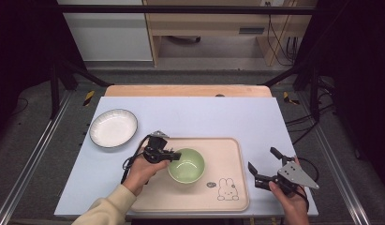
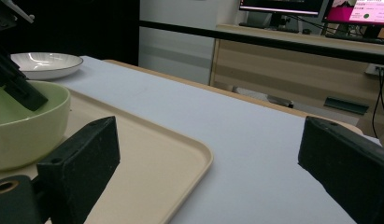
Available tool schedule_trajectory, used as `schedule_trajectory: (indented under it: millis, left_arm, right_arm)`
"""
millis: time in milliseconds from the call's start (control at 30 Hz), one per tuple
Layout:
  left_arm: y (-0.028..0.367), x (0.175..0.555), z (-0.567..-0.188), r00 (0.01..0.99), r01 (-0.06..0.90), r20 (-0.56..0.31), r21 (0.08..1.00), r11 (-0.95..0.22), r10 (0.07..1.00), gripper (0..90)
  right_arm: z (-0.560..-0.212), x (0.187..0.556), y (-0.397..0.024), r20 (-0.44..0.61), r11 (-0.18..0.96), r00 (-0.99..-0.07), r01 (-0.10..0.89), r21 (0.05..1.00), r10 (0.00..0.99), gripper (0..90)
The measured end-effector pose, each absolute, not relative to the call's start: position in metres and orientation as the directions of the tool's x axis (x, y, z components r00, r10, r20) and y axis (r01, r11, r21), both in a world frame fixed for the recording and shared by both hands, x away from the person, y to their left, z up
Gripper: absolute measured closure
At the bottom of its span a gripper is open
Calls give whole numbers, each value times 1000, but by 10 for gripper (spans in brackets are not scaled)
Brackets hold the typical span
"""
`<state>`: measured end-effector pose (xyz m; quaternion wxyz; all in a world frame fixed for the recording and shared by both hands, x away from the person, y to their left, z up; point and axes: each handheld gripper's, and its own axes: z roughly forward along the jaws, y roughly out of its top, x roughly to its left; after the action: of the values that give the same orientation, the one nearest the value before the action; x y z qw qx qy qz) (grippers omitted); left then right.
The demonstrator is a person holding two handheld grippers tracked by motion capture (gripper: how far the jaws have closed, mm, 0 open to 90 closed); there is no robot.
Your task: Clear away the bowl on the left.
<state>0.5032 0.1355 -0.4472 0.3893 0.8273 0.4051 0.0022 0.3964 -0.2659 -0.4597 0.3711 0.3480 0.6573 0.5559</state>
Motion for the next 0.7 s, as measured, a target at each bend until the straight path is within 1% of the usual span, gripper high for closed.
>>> schedule_trajectory:
  millis: [33,67,100,167,233,267,333,400,533,600,667,700]
  left_arm:
    - [135,503,-447,669,667,-309,650,-363,676,806]
    - [134,501,-446,672,654,-280,659,-373,685,780]
    - [134,501,-446,672,654,-280,659,-373,685,775]
    - [130,497,-444,678,624,-221,677,-390,701,763]
    - [128,495,-444,688,599,-189,693,-401,701,713]
    - [127,494,-443,687,597,-192,698,-395,701,677]
    - [127,494,-442,689,582,-168,707,-401,705,636]
    - [128,493,-441,684,583,-169,712,-393,709,582]
    - [131,493,-438,689,571,-157,719,-397,707,547]
    - [132,492,-435,695,551,-138,733,-399,705,480]
    - [132,492,-433,694,550,-141,737,-393,706,469]
    - [132,491,-432,690,546,-133,742,-390,711,432]
  right_arm:
    - [-460,396,-266,-101,140,-482,46,989,870,55]
    - [-460,396,-267,-100,140,-482,46,989,870,55]
    - [-460,396,-267,-101,140,-482,46,989,870,55]
    - [-460,396,-267,-102,141,-482,47,989,870,55]
    - [-460,396,-266,-102,141,-481,46,989,871,55]
    - [-460,397,-266,-103,142,-483,45,989,870,55]
    - [-460,397,-266,-104,144,-483,46,989,869,55]
    - [-460,396,-266,-105,146,-484,48,988,869,55]
    - [-460,397,-266,-105,144,-484,45,989,869,54]
    - [-460,397,-265,-106,146,-486,45,988,867,54]
    - [-460,397,-265,-108,150,-486,48,988,867,54]
    - [-461,397,-265,-107,149,-486,49,988,868,54]
